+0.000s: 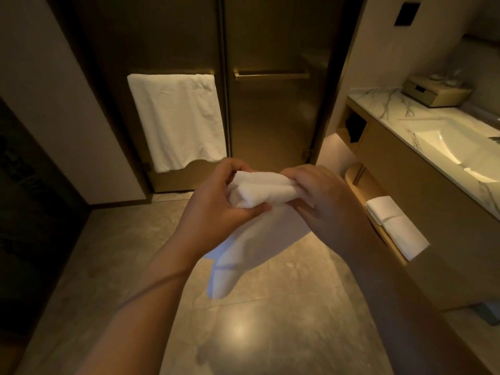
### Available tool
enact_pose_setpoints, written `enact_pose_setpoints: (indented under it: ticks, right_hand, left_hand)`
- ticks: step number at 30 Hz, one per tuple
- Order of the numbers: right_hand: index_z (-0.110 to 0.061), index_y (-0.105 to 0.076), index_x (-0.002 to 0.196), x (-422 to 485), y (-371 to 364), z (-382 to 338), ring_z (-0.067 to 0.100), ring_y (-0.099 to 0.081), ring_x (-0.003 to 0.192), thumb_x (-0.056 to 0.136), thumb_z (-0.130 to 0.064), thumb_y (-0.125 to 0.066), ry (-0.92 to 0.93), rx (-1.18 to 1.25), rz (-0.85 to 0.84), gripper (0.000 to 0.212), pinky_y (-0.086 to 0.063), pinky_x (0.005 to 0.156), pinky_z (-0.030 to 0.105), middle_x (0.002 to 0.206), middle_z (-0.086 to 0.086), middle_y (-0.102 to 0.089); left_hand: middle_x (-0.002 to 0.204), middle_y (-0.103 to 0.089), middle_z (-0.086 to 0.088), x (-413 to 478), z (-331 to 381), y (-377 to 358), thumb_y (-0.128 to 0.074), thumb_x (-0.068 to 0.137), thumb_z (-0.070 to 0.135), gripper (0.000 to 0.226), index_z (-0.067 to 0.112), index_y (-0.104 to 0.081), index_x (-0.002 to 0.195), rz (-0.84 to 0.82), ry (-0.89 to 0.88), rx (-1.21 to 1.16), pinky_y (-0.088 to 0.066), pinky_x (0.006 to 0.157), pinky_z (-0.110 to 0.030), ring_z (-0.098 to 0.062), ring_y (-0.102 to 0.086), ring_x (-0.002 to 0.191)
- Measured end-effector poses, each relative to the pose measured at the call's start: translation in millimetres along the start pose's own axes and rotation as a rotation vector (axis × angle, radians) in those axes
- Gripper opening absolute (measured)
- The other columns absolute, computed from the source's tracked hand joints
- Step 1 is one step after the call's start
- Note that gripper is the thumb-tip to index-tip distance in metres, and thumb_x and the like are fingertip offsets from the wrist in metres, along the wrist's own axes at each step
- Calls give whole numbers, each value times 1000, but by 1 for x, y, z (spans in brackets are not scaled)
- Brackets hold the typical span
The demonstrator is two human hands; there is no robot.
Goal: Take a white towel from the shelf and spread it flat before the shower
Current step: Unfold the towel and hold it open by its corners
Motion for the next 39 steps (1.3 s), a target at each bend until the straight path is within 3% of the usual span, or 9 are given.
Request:
enact_pose_setpoints:
  ticks: [4,8,12,17,23,27,30,34,39]
  right_hand:
    - [-17,-63,113,12,-11,-10,19,-53,107,84,-25,-69,46,-76,72,30,-44,93,41,112,3,-64]
    - [-17,-66,107,16,-17,-20,23,-49,102,78,-28,-75,-26,-217,317,32,-41,84,31,108,9,-59]
    - [-16,-60,95,9,-28,-31,9,-54,81,75,-20,-77,-197,-25,405,26,-51,67,20,92,2,-63]
    - [-20,-63,94,2,-35,-39,3,-61,84,80,-11,-72,-302,187,488,18,-52,73,15,92,-5,-66]
    - [-26,-61,108,-2,-45,-51,-7,-59,95,92,-21,-58,-292,380,352,17,-46,77,7,104,-11,-65]
    - [-21,-63,113,0,-39,-45,1,-60,98,95,-34,-45,-299,477,237,29,-50,80,18,107,-8,-65]
    - [-22,-63,113,1,-41,-51,1,-59,102,86,-53,-50,-266,517,140,43,-49,78,15,110,-12,-63]
    - [-38,-60,104,-3,-45,-59,-5,-59,97,78,-51,-66,-301,517,220,29,-51,71,12,103,-25,-61]
    - [-49,-54,86,-6,-50,-65,-8,-58,89,83,-42,-61,-381,516,273,10,-48,59,7,86,-31,-61]
  left_hand:
    - [112,-54,36,-11,-7,16,-70,69,54,55,45,-48,118,-82,22,-13,-51,78,-17,10,-53,104]
    - [107,-62,29,-21,-11,23,-71,73,43,45,40,-55,116,23,62,-79,-54,78,-25,5,-59,98]
    - [99,-57,43,-22,-7,24,-70,74,45,38,51,-52,107,91,90,-95,-50,72,-11,13,-57,95]
    - [97,-63,35,-27,-10,22,-76,71,38,38,48,-58,102,126,171,-256,-50,64,-10,10,-61,90]
    - [108,-70,11,-33,-15,17,-75,74,36,52,26,-59,122,52,231,-456,-56,80,-25,-4,-65,100]
    - [115,-69,8,-38,-16,13,-64,81,38,48,25,-55,126,8,247,-535,-54,82,-22,-6,-64,106]
    - [110,-70,12,-43,-20,16,-61,88,31,36,29,-57,124,39,257,-504,-55,80,-23,-5,-65,102]
    - [109,-71,10,-45,-20,21,-63,88,25,38,23,-59,125,43,266,-477,-56,79,-24,-4,-66,101]
    - [112,-70,7,-47,-16,22,-60,91,19,33,22,-61,124,50,271,-399,-56,85,-33,-4,-65,102]
Point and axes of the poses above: each hand's wrist, its own x-axis towards the middle knuckle, its own y-axis out of the back of the hand, z = x × y, the point moved 3 cm from there along x, towards the middle knuckle
